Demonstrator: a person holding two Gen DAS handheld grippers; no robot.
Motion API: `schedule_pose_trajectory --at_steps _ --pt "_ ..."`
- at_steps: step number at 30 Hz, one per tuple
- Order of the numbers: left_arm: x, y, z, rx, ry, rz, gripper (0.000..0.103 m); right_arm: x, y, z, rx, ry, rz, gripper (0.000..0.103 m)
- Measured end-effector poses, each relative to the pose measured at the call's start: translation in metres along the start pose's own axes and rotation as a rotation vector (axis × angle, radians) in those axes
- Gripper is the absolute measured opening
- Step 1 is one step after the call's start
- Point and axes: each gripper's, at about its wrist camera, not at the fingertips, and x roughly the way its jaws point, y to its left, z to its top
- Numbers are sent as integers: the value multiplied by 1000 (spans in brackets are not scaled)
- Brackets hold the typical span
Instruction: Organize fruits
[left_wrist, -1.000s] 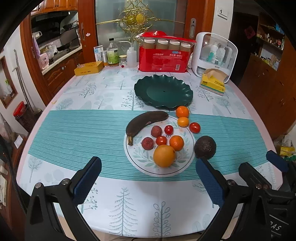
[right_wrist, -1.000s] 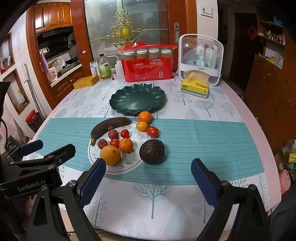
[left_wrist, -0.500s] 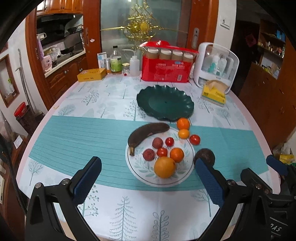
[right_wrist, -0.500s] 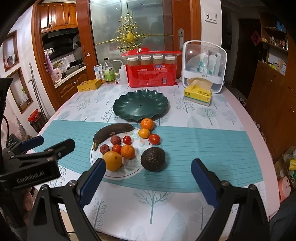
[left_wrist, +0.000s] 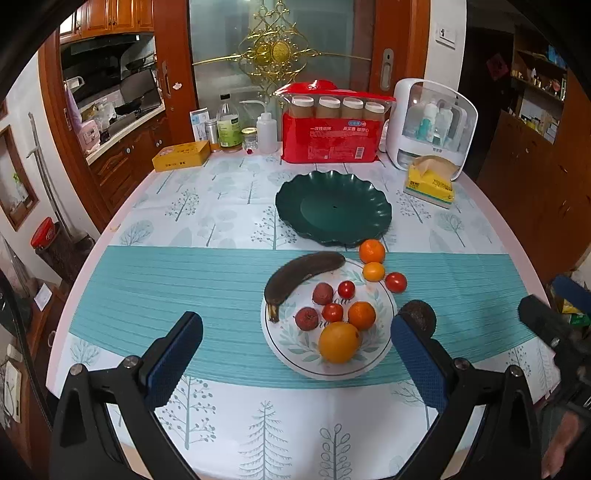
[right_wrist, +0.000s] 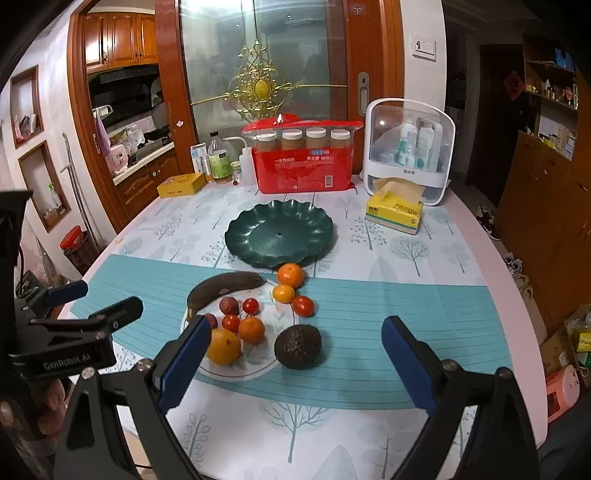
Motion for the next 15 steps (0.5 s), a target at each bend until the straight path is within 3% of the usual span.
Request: schedule_pose_trajectory --at_steps 8,15 --pt "-1 3 10 6 -23 -12 101 -7 -4 18 -18 -44 -11 94" --pt "8 2 12 11 -26 8 101 5 -8 18 -20 -20 -8 94"
